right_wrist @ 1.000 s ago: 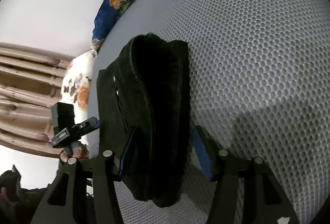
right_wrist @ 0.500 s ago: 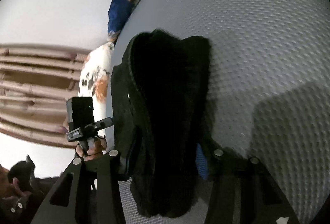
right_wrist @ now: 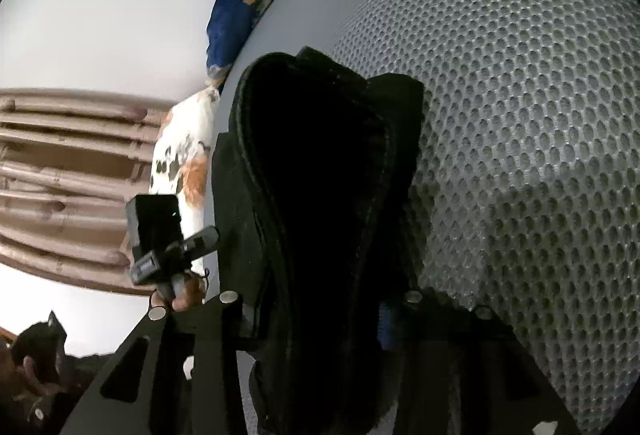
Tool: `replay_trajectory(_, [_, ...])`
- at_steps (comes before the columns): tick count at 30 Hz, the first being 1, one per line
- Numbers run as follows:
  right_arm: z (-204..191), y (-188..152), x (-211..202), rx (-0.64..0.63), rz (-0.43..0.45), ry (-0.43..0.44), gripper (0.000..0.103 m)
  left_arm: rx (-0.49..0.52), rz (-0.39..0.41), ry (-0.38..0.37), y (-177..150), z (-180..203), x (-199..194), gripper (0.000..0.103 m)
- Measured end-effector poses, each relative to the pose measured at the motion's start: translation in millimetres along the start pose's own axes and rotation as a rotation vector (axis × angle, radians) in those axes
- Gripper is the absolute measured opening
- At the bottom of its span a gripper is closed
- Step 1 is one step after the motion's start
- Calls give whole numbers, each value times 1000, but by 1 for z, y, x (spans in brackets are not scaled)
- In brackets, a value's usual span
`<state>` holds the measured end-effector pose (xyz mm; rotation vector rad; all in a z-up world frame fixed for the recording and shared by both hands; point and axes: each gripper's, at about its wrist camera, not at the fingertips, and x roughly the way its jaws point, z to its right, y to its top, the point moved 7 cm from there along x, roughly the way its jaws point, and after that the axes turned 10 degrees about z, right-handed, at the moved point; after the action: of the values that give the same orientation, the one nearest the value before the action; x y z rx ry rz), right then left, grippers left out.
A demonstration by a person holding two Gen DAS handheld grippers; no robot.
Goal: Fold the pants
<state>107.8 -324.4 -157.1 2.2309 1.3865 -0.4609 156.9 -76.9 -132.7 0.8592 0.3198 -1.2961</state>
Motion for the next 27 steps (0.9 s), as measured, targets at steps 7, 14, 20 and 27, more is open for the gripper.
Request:
replay_trajectory(7, [-12,-3,-3,-4,79,-80,32,47,15,134,-2,-4,-11,38])
replay_trajectory(14, [-36,-3,-3,-44,128,-192,29,152,46,228,0,12,-24,28])
replay_trajectory(20, [-53,3,7,-29,150,-205,28,224,74,290,2,22,-34,24])
replay_trajectory(27, [-70,14,25,-30,139,-183,27,236,109,303,11,18,-51,24])
